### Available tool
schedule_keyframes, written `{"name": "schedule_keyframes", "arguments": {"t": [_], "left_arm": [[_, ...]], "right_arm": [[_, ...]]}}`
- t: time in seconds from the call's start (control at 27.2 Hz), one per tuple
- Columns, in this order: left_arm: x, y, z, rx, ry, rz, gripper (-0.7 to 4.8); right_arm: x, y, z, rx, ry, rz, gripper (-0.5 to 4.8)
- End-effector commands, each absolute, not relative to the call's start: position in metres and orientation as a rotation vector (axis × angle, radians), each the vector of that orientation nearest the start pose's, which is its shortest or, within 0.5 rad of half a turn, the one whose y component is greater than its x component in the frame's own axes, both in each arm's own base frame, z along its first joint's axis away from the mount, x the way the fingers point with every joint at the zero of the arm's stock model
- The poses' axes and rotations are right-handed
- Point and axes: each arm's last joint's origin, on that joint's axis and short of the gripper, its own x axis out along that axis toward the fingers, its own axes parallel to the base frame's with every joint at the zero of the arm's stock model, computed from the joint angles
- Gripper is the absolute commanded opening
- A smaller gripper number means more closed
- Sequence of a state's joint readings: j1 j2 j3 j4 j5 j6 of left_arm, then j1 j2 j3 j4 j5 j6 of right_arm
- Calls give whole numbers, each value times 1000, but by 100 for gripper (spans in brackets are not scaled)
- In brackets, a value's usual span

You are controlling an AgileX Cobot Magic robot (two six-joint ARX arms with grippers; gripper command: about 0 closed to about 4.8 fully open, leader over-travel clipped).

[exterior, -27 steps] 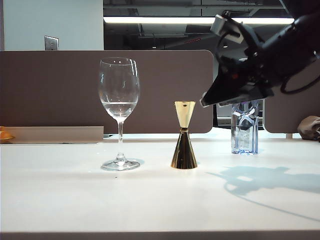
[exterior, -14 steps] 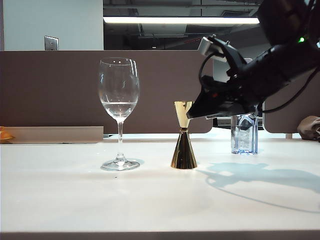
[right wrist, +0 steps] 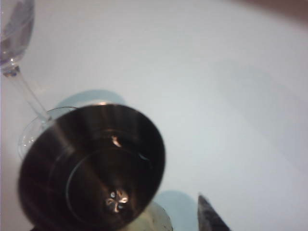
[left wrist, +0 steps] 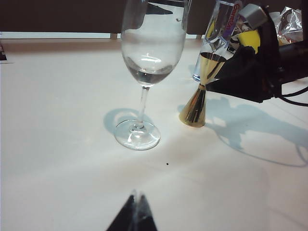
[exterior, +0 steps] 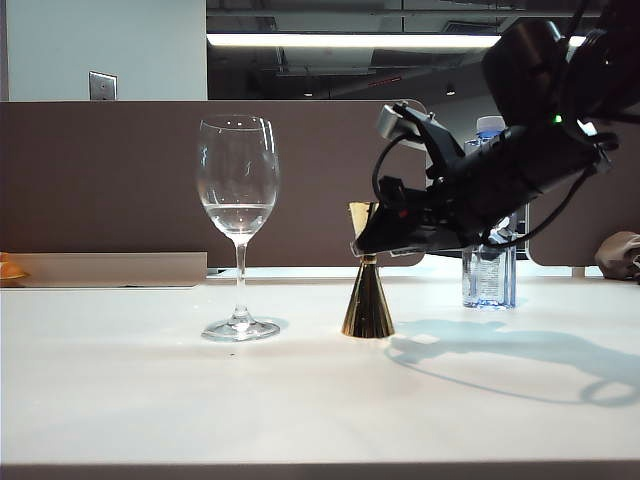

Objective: Pick up the jigger and pour the water inside into the glass.

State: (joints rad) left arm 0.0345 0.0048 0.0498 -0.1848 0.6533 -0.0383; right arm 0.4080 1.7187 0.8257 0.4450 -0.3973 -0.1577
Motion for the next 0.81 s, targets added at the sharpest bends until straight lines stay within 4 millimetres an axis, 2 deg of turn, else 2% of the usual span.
{"name": "schedule_keyframes", "arguments": {"t": [0.04, 0.44, 0.48, 0.55, 0.7, 0.74, 0.81], "left_arm": [[88, -15, 165, -78, 135, -617, -5], [88, -15, 165, -78, 135, -617, -5], [88, -15, 165, -78, 135, -616, -5], [88, -15, 165, -78, 135, -616, -5], [88, -15, 165, -78, 136, -616, -5], [88, -15, 165, -78, 135, -616, -5], [88, -15, 165, -78, 135, -616, -5]], "right_arm": [[314, 148, 168, -138, 383, 832, 328], [322, 155, 158, -109, 368, 835, 316], [324, 156, 158, -101, 371, 842, 271], [326, 158, 159, -98, 362, 854, 217], [329, 160, 161, -98, 352, 854, 186], [328, 160, 161, -98, 354, 854, 114], [329, 160, 161, -98, 352, 854, 98]]}}
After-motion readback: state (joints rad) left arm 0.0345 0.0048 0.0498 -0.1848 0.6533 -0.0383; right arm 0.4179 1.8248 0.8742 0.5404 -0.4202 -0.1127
